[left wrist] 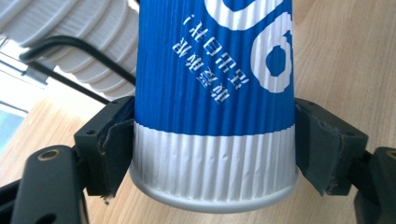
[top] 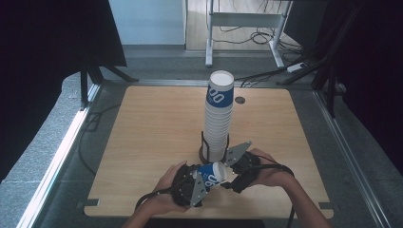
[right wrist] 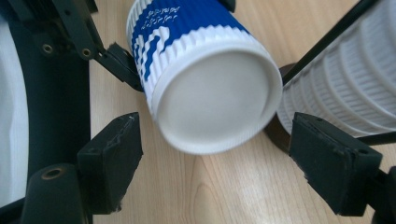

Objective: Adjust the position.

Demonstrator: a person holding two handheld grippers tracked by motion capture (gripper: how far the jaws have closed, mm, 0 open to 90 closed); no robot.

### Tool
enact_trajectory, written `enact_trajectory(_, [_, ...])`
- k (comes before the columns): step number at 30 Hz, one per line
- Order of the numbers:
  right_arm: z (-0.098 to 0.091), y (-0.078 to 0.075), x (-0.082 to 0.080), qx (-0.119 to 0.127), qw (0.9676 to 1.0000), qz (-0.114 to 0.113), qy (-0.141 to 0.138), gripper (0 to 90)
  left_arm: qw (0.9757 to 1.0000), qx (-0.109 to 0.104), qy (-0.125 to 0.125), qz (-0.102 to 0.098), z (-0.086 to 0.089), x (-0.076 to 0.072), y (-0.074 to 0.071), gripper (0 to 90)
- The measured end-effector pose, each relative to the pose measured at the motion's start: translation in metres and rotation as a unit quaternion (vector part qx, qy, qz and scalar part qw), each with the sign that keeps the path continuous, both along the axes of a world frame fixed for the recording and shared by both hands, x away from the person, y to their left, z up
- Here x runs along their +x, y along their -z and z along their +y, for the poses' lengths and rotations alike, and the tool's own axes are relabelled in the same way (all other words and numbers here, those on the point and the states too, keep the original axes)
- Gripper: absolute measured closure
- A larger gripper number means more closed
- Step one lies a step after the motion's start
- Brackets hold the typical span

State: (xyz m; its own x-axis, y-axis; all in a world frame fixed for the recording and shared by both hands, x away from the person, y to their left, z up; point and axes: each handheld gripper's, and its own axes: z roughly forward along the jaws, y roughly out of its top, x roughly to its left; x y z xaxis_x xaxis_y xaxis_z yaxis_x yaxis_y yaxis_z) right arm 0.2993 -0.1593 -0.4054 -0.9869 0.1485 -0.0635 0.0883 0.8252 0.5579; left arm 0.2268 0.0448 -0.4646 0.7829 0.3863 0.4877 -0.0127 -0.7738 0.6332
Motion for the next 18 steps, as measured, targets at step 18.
enact_trajectory(18, [0.04,0.014,0.003,-0.125,0.9899,0.0,-0.066,24.7,0.9972,0.066,0.03,-0.022,-0.016,-0.002,0.001,20.3])
